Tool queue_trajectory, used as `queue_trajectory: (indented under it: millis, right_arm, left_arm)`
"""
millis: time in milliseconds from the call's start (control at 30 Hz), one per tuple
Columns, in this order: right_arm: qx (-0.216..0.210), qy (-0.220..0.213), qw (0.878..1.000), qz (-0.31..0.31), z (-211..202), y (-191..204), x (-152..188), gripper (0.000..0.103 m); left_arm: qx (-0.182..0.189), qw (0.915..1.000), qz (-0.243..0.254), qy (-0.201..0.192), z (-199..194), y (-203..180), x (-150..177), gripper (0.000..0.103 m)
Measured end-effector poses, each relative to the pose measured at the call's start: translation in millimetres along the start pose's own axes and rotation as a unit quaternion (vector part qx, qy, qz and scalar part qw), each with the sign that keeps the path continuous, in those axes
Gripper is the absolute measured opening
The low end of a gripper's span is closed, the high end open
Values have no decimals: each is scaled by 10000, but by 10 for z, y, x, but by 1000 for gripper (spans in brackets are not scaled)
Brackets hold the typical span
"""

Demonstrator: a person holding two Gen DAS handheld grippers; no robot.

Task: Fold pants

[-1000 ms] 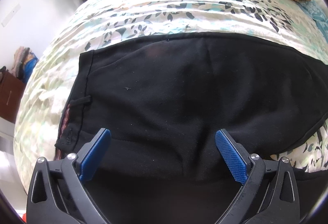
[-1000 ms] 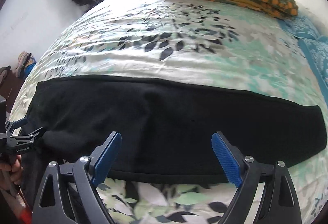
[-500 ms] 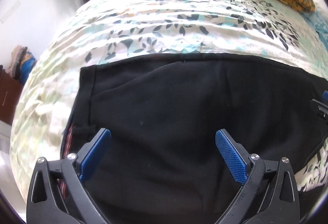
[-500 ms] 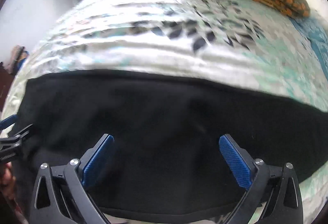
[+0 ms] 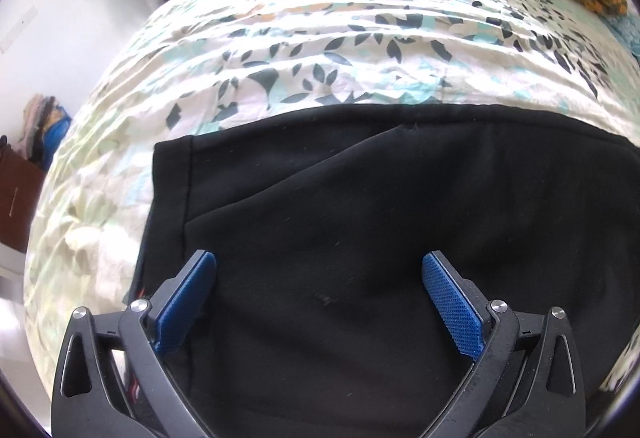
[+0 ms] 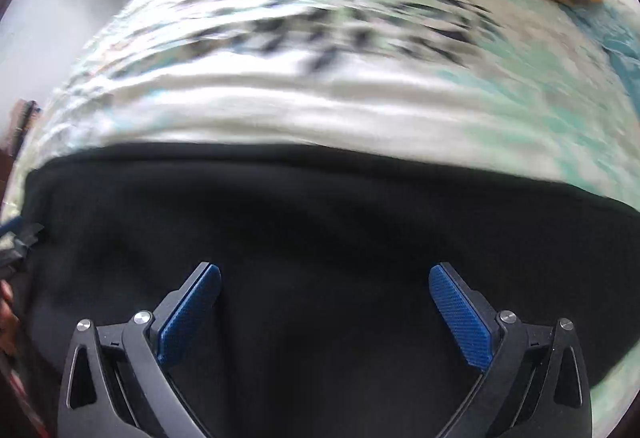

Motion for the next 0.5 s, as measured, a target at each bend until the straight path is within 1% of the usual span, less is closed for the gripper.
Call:
queue_trajectory:
  millis: [33, 67, 133, 200, 267, 300, 333, 367, 400, 433, 467, 500]
  right_arm:
    - [-47, -4, 10000, 87, -29, -297, 3, 103]
    - [-272, 14, 9992, 296, -74, -592, -18, 103]
    - [11, -165, 9978, 640, -208, -1277, -80, 103]
    - [470, -263, 9928, 1074, -305, -1987, -137, 103]
    - [770, -273, 9818, 1713, -369, -2711, -150, 103]
    - [800, -312, 9755, 2025, -423, -3036, -150, 103]
    - [736, -380, 9706, 2259, -488, -3266, -153, 95]
    - [559, -490, 9667, 2450, -583, -3413, -168, 91]
    - [603, -557, 9624, 2589, -692, -3520, -171, 92]
    - [1094, -547, 9571, 2628, -810, -3630, -123, 96]
    - [1424, -504, 9549, 2557, -910, -3680, -70, 96]
    - [1303, -488, 9606, 2407, -1017, -3553, 2, 96]
  left_arm:
    - [22, 10000, -21, 4, -41, 54, 76, 103]
    - [45, 10000, -55, 20, -65, 66, 113, 103]
    - [5, 9999, -95, 45, -86, 104, 152, 103]
    - [21, 9999, -128, 103, -129, 114, 235, 103]
    - [27, 9998, -152, 152, -180, 134, 342, 103]
    - [28, 9997, -160, 184, -182, 145, 378, 103]
    - [24, 9996, -175, 214, -213, 152, 430, 103]
    - [19, 9995, -204, 228, -236, 153, 455, 103]
    - [18, 9994, -228, 241, -271, 155, 488, 103]
    - [23, 9994, -243, 238, -323, 154, 528, 102]
    - [35, 9995, -237, 216, -394, 140, 576, 102]
    - [82, 9996, -182, 197, -469, 93, 635, 102]
Point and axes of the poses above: each gripper's, at about its wrist camera, not at the fingertips, and z roughly the way its jaws point, y to its left, x to its underside, the point moved 10 cm from there along z, roughly the way its jaws point, and after that the axes turned 15 degrees about z, right-handed, at the moved point
